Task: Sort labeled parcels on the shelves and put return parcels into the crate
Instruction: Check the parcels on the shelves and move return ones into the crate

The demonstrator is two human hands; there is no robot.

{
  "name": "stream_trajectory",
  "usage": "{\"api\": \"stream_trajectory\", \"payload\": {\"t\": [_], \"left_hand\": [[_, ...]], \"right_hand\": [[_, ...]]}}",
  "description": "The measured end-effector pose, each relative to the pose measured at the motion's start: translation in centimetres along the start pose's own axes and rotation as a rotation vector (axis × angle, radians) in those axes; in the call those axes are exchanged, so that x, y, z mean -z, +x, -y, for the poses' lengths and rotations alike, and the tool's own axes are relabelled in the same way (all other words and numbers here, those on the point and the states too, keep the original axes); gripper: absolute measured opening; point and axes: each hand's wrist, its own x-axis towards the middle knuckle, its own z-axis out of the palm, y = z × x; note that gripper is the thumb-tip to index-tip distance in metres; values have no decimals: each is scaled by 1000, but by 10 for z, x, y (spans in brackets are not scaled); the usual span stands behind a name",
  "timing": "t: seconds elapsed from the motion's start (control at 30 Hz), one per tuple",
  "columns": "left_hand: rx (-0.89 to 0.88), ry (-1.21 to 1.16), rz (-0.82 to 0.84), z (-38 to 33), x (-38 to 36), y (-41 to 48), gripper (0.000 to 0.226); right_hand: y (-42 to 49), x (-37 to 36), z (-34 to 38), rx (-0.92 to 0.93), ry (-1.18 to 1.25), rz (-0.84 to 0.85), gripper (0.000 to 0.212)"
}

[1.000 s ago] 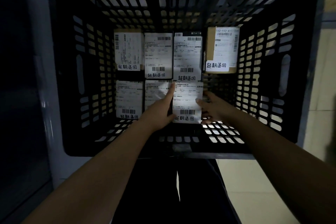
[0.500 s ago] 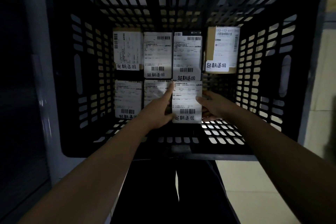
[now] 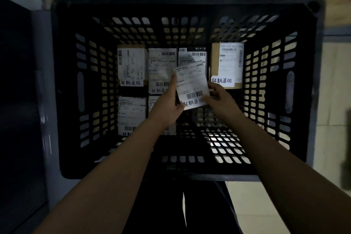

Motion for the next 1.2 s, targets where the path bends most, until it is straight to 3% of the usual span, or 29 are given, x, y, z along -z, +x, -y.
{"api": "stream_trajectory", "payload": {"t": [0.17, 0.3, 0.57, 0.8, 0.97, 1.2], "left_hand": [[-94, 14, -84, -3, -2, 8, 80], [-139, 76, -151, -20, 2, 30, 78], [-180, 210, -124, -25, 1, 34, 73], [-298, 421, -187, -46, 33, -14, 58], [-500, 592, -341, -93, 77, -92, 33], [-651, 767, -574, -142, 138, -199, 30]], "right_hand": [[2, -1, 2, 69, 21, -99, 53], [17, 3, 13, 108, 62, -165, 58], [25, 12, 17, 128, -10, -164, 57], [-31, 22, 55, 308, -429, -150, 44], [-109, 26, 116, 492, -772, -104, 41], [-207, 17, 191, 777, -1028, -145, 41]]}}
